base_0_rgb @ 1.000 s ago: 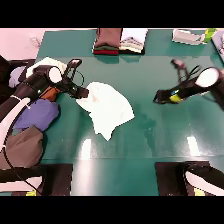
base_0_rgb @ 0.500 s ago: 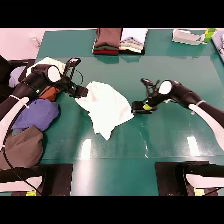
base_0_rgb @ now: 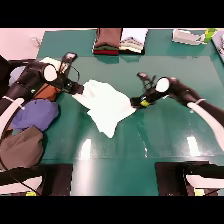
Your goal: Fold the shirts.
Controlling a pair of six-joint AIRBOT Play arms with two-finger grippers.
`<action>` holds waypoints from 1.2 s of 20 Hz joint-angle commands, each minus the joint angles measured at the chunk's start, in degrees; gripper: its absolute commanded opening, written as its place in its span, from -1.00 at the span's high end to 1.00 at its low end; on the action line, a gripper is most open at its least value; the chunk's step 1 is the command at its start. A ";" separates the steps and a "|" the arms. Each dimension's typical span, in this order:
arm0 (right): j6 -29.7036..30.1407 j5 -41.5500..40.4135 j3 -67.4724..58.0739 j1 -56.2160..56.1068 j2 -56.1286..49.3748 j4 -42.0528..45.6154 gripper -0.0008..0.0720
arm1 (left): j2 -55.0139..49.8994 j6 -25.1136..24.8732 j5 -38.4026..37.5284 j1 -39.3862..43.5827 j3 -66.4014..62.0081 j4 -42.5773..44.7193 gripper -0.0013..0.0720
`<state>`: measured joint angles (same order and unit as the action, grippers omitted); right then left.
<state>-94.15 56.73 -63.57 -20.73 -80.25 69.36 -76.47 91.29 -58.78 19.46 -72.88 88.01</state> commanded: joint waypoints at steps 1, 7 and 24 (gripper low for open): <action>0.11 1.03 -0.52 7.10 10.86 4.31 0.94 | 5.38 2.29 2.89 -0.04 -3.26 8.28 0.90; 3.41 7.72 -16.46 17.53 25.57 4.33 0.94 | 16.59 3.21 9.75 -0.02 -13.73 5.14 0.90; -0.55 7.32 13.64 1.88 29.64 4.26 0.94 | 10.93 -7.98 -6.47 0.07 19.19 -6.43 0.89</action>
<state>-93.34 63.68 -55.75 -17.28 -50.65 73.78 -64.34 86.08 -59.24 19.49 -59.42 81.80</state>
